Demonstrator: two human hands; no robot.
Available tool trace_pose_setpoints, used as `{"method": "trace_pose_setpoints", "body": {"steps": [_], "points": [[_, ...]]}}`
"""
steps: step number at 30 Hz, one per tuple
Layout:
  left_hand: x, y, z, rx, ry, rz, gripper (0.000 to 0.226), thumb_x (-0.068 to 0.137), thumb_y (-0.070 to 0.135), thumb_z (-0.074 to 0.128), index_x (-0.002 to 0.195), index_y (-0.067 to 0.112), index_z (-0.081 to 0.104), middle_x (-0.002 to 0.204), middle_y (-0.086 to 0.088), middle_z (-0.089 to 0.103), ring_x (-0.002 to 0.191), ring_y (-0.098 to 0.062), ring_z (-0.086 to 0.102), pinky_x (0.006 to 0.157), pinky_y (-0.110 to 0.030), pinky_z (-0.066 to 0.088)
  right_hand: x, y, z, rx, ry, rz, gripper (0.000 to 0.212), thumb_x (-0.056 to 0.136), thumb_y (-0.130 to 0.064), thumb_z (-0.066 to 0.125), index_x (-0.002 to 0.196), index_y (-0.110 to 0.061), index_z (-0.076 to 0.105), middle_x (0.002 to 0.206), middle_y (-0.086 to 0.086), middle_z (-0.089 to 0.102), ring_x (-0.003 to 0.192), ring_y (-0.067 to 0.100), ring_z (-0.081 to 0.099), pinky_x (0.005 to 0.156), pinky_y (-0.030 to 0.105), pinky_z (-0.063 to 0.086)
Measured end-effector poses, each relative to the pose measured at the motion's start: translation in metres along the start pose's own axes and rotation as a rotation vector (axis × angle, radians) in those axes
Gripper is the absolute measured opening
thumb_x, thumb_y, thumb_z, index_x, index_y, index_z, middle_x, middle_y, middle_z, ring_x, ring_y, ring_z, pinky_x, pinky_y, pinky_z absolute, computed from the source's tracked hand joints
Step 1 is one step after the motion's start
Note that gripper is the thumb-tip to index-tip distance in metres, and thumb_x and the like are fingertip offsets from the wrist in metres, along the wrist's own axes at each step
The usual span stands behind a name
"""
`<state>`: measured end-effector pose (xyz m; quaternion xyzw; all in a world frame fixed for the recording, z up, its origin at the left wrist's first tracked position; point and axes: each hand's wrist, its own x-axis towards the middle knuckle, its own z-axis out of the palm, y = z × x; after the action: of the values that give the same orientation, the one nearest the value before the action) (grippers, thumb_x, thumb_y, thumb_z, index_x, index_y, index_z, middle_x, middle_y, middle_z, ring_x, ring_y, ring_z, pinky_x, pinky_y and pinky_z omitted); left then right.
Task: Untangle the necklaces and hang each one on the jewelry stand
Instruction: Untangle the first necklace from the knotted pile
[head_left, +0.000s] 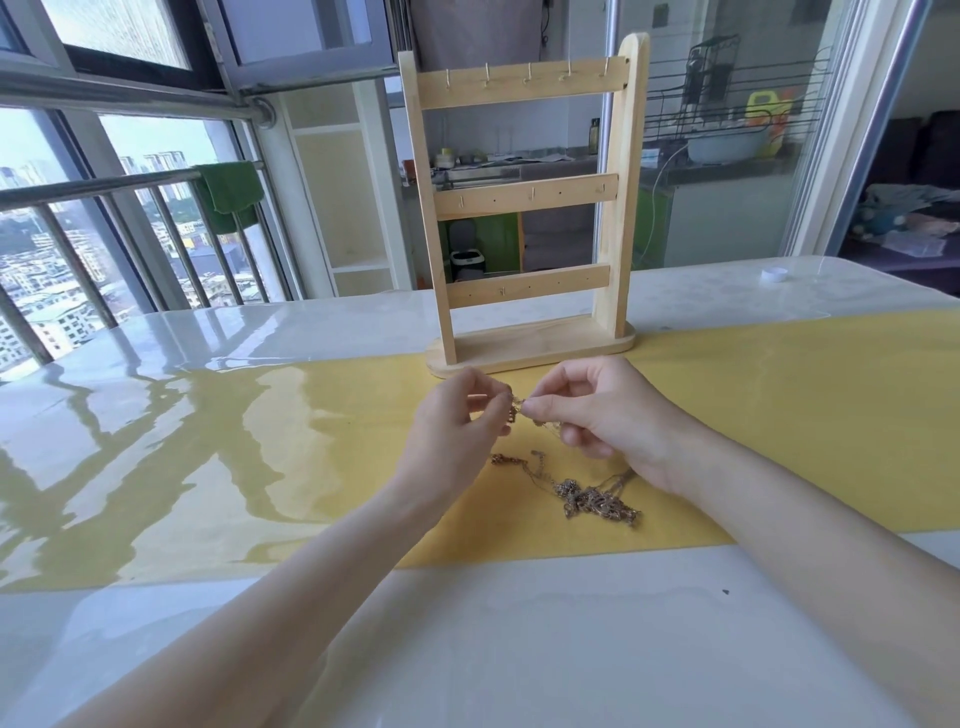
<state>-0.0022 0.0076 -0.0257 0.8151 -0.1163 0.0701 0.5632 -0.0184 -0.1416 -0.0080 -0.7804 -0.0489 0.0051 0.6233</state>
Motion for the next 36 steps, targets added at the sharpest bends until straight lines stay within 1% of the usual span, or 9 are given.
{"method": "trace_pose_setpoints", "body": {"steps": [3, 6, 9, 14, 17, 21, 24, 28, 36], "points": [[-0.002, -0.002, -0.001, 0.062, -0.044, 0.055, 0.012, 0.093, 0.008, 0.054, 0.082, 0.011, 0.057, 0.075, 0.002, 0.067, 0.060, 0.001, 0.060, 0.064, -0.023, 0.050, -0.001, -0.002, 0.000, 0.021, -0.047, 0.043, 0.006, 0.087, -0.005, 0.063, 0.084, -0.009, 0.060, 0.067, 0.003, 0.063, 0.039, 0.006, 0.038, 0.034, 0.016, 0.022], [-0.004, -0.002, -0.002, 0.080, -0.098, 0.095, 0.014, 0.090, 0.003, 0.057, 0.079, 0.013, 0.056, 0.069, 0.003, 0.066, 0.063, -0.006, 0.063, 0.060, -0.020, 0.052, -0.001, -0.001, -0.001, 0.020, -0.013, 0.049, 0.012, 0.088, -0.001, 0.053, 0.084, -0.010, 0.060, 0.060, -0.001, 0.056, 0.038, 0.008, 0.026, 0.037, 0.016, 0.019], [-0.004, 0.000, -0.002, 0.079, -0.102, 0.127, 0.014, 0.088, 0.002, 0.060, 0.079, 0.013, 0.057, 0.073, 0.006, 0.064, 0.063, -0.005, 0.064, 0.060, -0.017, 0.050, 0.001, 0.000, -0.002, 0.015, -0.001, 0.027, 0.018, 0.091, -0.002, 0.048, 0.084, -0.011, 0.062, 0.061, -0.002, 0.048, 0.037, 0.005, 0.025, 0.037, 0.015, 0.020], [-0.005, 0.002, -0.004, -0.032, -0.153, 0.081, 0.020, 0.087, -0.003, 0.061, 0.079, 0.016, 0.060, 0.076, 0.008, 0.062, 0.060, -0.002, 0.063, 0.059, -0.013, 0.046, 0.004, 0.005, -0.004, -0.028, 0.072, 0.025, 0.013, 0.095, -0.013, 0.053, 0.086, -0.016, 0.062, 0.060, -0.009, 0.047, 0.033, 0.001, 0.033, 0.037, 0.012, 0.027], [-0.003, 0.001, -0.003, -0.016, -0.109, 0.090, 0.023, 0.087, -0.003, 0.058, 0.080, 0.019, 0.060, 0.079, 0.007, 0.062, 0.061, -0.001, 0.062, 0.059, -0.016, 0.048, 0.004, 0.006, -0.004, -0.049, 0.105, 0.005, 0.014, 0.095, -0.014, 0.054, 0.086, -0.015, 0.064, 0.059, -0.009, 0.048, 0.034, 0.000, 0.032, 0.040, 0.015, 0.026], [-0.004, 0.001, -0.004, 0.054, -0.021, 0.212, 0.024, 0.088, -0.003, 0.054, 0.082, 0.020, 0.059, 0.087, 0.005, 0.058, 0.067, 0.000, 0.057, 0.059, -0.024, 0.053, -0.001, 0.002, -0.002, -0.099, -0.054, -0.004, 0.018, 0.088, -0.027, 0.066, 0.086, -0.010, 0.071, 0.051, -0.009, 0.042, 0.036, 0.004, 0.029, 0.038, 0.014, 0.024], [-0.006, 0.004, -0.003, -0.004, -0.033, 0.235, 0.026, 0.088, -0.004, 0.053, 0.079, 0.020, 0.059, 0.093, -0.002, 0.056, 0.070, -0.001, 0.056, 0.053, -0.015, 0.048, -0.003, -0.001, -0.001, -0.146, -0.048, -0.025, 0.019, 0.084, -0.023, 0.070, 0.089, -0.004, 0.073, 0.037, -0.016, 0.043, 0.033, 0.001, 0.039, 0.036, 0.009, 0.024], [-0.007, 0.005, -0.001, -0.001, -0.026, 0.249, 0.024, 0.089, -0.002, 0.057, 0.077, 0.020, 0.059, 0.089, 0.001, 0.055, 0.068, -0.002, 0.057, 0.051, -0.012, 0.045, 0.001, 0.003, -0.003, -0.122, 0.049, -0.012, 0.014, 0.083, -0.021, 0.071, 0.083, -0.007, 0.072, 0.039, -0.018, 0.041, 0.033, 0.001, 0.034, 0.038, 0.013, 0.023], [-0.005, 0.000, -0.002, 0.076, -0.187, 0.012, 0.007, 0.087, 0.009, 0.064, 0.083, 0.014, 0.069, 0.075, 0.005, 0.065, 0.067, 0.005, 0.060, 0.063, -0.008, 0.045, 0.004, 0.009, -0.001, 0.031, 0.137, -0.023, 0.011, 0.087, -0.016, 0.068, 0.078, -0.008, 0.067, 0.047, -0.013, 0.048, 0.039, 0.003, 0.037, 0.037, 0.016, 0.029]]}}
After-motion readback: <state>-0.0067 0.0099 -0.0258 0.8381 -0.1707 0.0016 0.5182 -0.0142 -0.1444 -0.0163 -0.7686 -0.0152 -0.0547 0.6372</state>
